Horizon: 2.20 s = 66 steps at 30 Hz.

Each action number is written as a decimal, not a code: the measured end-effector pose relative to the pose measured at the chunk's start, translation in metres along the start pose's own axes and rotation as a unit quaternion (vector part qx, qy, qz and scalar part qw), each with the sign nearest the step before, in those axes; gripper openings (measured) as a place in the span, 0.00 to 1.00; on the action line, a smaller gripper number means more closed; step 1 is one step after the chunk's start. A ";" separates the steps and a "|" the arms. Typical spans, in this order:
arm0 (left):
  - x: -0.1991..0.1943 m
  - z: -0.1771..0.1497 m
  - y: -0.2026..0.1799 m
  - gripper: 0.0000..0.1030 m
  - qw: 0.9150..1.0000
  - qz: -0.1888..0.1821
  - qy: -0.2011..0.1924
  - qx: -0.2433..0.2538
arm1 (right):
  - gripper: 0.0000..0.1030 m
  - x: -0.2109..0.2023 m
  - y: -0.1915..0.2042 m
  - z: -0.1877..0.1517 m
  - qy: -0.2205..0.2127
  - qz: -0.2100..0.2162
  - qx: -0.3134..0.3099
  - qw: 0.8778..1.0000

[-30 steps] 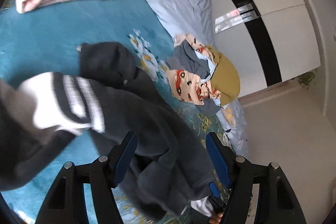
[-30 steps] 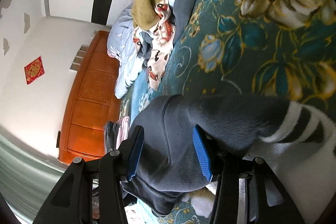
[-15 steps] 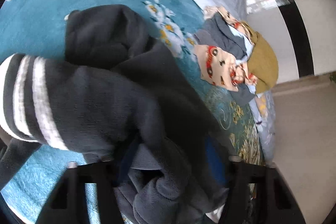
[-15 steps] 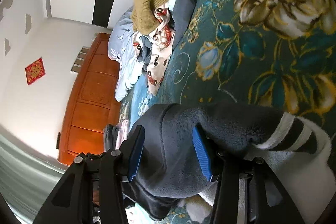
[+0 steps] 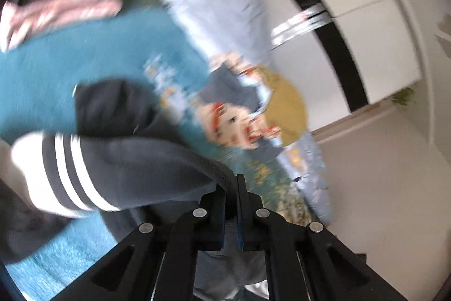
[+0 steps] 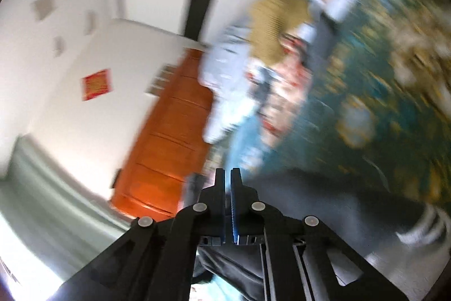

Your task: Fold clothes

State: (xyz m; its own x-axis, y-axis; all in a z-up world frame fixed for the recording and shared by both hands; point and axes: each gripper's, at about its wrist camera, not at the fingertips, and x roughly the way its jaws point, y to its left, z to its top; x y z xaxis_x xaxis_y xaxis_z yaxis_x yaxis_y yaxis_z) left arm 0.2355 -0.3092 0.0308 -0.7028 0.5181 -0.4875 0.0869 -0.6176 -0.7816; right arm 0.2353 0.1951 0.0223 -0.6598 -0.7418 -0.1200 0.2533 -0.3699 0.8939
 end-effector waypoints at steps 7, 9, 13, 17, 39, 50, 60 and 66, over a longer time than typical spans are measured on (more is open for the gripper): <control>-0.040 0.005 -0.029 0.05 0.999 -0.011 -0.028 0.031 | 0.03 0.001 0.041 0.010 0.002 0.011 -0.034 0.999; -0.040 0.001 -0.020 0.05 0.999 -0.020 -0.025 0.011 | 0.03 -0.002 0.039 0.004 0.005 -0.002 -0.026 1.000; -0.039 -0.005 -0.011 0.05 0.999 -0.022 -0.024 -0.002 | 0.03 -0.017 0.022 -0.008 0.011 -0.033 0.002 0.999; -0.039 -0.011 -0.006 0.05 0.999 -0.020 -0.024 -0.006 | 0.06 -0.026 0.005 -0.031 0.055 -0.068 0.019 0.996; -0.046 -0.015 0.003 0.05 1.000 -0.001 -0.026 0.009 | 0.58 0.049 -0.088 -0.132 0.082 -0.063 0.198 0.975; -0.040 -0.052 0.065 0.05 0.999 0.008 0.008 -0.043 | 0.06 0.019 -0.075 -0.101 0.017 -0.025 0.170 0.985; -0.018 -0.066 0.083 0.10 0.997 -0.003 0.043 -0.068 | 0.06 0.013 -0.049 -0.074 0.015 -0.016 0.127 0.992; -0.004 -0.059 0.077 0.45 0.998 -0.007 0.046 -0.048 | 0.06 0.015 -0.058 -0.073 0.016 -0.023 0.136 0.990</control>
State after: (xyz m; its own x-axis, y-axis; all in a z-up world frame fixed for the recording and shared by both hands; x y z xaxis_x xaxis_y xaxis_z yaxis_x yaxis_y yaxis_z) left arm 0.2867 -0.3240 -0.0501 -0.6366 0.5817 -0.5064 0.1478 -0.5524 -0.8204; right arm 0.2618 0.1644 -0.0624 -0.6427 -0.7465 -0.1720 0.0220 -0.2424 0.9699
